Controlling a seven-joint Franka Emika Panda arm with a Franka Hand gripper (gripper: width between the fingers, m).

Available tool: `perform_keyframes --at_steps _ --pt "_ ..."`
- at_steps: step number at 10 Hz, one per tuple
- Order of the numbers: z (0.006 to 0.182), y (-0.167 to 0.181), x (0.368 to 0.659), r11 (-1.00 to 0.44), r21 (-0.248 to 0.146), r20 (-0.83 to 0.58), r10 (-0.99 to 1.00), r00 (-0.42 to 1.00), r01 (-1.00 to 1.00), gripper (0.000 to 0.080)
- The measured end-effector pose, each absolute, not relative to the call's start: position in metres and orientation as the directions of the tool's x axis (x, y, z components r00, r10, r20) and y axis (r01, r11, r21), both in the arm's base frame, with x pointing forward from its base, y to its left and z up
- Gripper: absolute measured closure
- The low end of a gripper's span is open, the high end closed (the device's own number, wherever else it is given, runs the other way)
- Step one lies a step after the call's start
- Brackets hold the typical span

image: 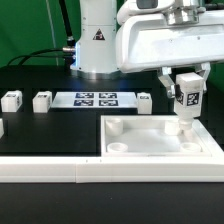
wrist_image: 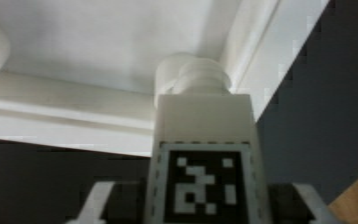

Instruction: Assemble square table

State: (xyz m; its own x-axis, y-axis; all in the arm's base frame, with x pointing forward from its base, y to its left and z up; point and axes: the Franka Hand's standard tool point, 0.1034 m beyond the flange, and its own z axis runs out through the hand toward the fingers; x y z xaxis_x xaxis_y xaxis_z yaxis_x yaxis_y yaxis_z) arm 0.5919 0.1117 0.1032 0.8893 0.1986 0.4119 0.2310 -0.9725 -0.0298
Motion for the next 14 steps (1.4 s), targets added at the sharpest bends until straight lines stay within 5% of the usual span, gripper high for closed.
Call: perform_keyframes --at_steps 6,14 --pt "0.1 0.113 0.622 -0.972 -0.034 0.413 0.2 0.888 0.235 0.0509" --pt "0.084 0.113 0.619 -0.972 -0.033 0.412 0.2 0.889 0.234 0.0509"
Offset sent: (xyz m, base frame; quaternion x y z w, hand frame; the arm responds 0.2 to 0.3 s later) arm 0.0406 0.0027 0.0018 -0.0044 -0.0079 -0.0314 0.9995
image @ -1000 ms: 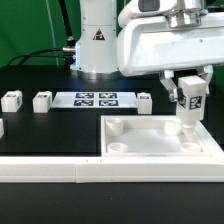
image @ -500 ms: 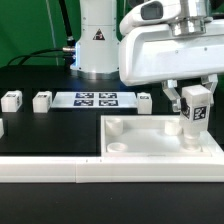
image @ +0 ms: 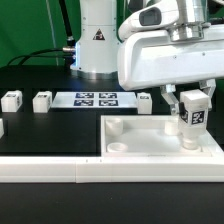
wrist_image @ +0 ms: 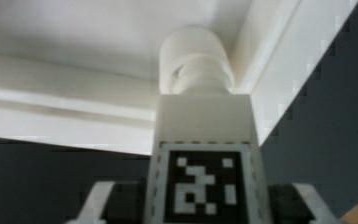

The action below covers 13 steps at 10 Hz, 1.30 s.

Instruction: Assemble square table

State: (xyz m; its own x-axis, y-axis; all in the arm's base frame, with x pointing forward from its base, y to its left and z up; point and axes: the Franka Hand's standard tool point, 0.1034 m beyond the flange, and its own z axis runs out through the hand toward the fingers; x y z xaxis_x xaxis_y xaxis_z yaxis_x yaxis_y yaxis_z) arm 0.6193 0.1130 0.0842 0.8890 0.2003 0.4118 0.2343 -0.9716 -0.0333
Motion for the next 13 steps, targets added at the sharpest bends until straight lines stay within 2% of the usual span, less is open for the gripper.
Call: perform_keyframes --at_steps 7,13 --pt "0.07 0.114 0.615 -0.972 -0.027 0.432 0.2 0.879 0.234 0.0509" --pt "0.068 0.119 0.609 -0.972 -0.009 0.503 0.199 0.841 0.236 0.0509"
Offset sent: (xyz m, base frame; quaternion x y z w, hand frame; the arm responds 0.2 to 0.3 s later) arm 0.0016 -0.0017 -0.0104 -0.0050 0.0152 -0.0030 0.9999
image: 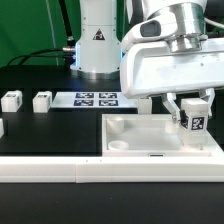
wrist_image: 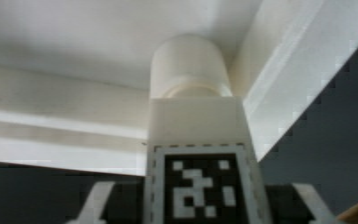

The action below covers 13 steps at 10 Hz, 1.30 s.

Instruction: Assemble square table

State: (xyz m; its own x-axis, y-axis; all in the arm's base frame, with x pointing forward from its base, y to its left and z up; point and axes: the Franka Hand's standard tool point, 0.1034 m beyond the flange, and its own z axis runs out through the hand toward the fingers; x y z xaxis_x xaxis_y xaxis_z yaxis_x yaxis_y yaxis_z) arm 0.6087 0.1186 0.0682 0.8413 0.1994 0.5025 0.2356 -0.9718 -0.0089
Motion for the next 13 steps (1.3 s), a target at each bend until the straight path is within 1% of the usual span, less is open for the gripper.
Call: perform_keyframes --at_steps 2,3,4,5,6,8,10,12,13 --pt "0.068 0.118 0.609 -0.972 -0.009 0.502 0.2 0.841 0.236 0.0509" --pt "0.068 0.118 0.609 -0.972 -0.009 0.502 0.2 0.841 0.236 0.0332" --pt "0.068 0.118 0.609 -0.972 -0.009 0.502 0.2 0.841 0.236 0.0332" --pt "0.068 0.118 0.609 -0.972 -0.009 0.502 0.2 0.841 0.236 0.0192" --pt "0.068 0.118 0.609 -0.972 -0.009 0.502 0.2 0.841 0.236 0.0163" --pt "0.07 0.118 0.609 -0.972 -0.009 0.501 0.2 0.842 0.236 0.0152" --pt "0.088 0.12 0.613 -0.97 -0.01 0.5 0.204 0.842 0.241 0.0151" --pt "0.1 0.119 0.615 -0.97 -0.012 0.489 0.206 0.848 0.242 0.0151" --pt "0.096 0.121 0.613 -0.969 -0.017 0.466 0.211 0.859 0.247 0.0151"
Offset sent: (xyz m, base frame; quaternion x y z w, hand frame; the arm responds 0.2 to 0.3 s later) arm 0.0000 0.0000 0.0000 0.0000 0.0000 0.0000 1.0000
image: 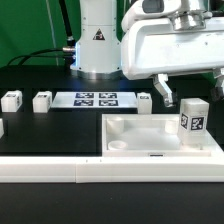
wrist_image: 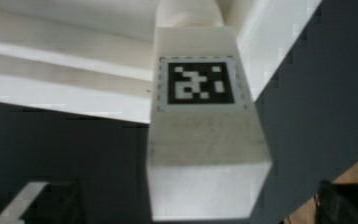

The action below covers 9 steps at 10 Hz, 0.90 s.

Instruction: Assemble square table

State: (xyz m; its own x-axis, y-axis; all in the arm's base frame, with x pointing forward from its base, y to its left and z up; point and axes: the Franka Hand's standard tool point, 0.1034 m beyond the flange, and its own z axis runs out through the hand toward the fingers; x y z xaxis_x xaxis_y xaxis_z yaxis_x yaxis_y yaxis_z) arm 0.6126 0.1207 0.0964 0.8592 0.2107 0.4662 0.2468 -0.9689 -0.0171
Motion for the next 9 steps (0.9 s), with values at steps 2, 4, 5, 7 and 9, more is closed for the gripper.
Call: perform_keyframes --at_steps 2,4,5,7,9 --pt "0.093 0.121 0.611 -0.97 -0.025 0.445 0.205 0.872 0.241 0.0151" --pt "0.09 0.126 0.612 -0.977 -0.068 0.281 0.174 0.944 0.2 0.0151" --pt "0.089 0.127 0.611 -0.979 -0.076 0.223 0.168 0.96 0.189 0.0151" --pt "0.086 0.124 0.606 -0.979 -0.097 0.039 0.179 0.983 0.182 0.0151" --pt "0.086 0.121 0.613 -0.978 -0.105 -0.02 0.182 0.983 0.178 0.0151"
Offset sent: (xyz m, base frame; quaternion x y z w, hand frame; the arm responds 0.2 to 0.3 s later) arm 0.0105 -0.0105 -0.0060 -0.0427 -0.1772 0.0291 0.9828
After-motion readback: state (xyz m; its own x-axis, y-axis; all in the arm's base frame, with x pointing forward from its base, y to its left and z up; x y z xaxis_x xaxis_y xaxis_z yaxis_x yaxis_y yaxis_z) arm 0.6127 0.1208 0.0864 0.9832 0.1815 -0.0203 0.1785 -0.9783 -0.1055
